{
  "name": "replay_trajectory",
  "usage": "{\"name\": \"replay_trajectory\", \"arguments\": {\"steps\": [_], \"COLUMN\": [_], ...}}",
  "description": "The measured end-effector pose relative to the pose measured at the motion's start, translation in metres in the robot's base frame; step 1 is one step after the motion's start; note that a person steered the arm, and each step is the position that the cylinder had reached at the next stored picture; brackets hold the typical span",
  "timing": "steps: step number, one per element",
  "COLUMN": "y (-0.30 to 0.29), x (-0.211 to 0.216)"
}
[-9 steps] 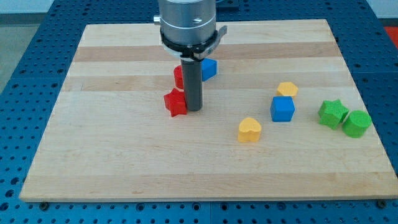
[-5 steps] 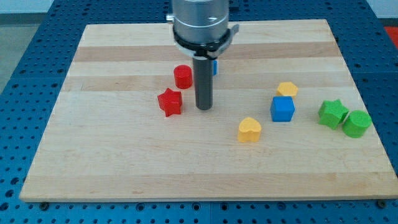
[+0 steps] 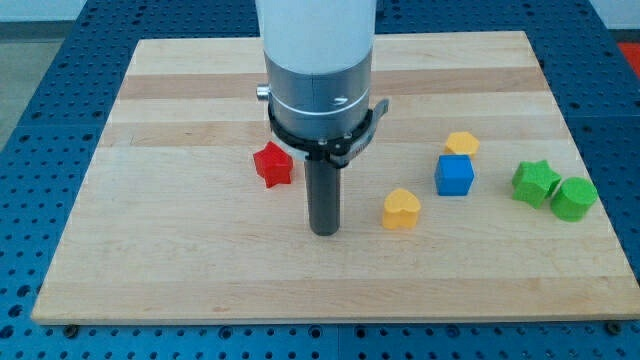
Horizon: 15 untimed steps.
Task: Move the yellow heart right to the red star
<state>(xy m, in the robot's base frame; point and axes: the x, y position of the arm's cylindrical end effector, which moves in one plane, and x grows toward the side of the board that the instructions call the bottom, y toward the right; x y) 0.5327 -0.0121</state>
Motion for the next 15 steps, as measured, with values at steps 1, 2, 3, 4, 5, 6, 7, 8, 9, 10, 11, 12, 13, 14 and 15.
{"name": "replay_trajectory", "arguments": {"steps": [1,2,3,4,5,6,7,8,9,10,11,12,13,14,15], "y": [0.001,0.011,0.026,0.041,0.054,0.07,0.086,0.104,0.113,0.111,0.103,0.102,0.102,0.101,0.091], "x": [0.007,0.011,0.011,0.011,0.012,0.015,0.015,0.015,0.015,0.015,0.012,-0.001,-0.017,-0.025,-0.025]}}
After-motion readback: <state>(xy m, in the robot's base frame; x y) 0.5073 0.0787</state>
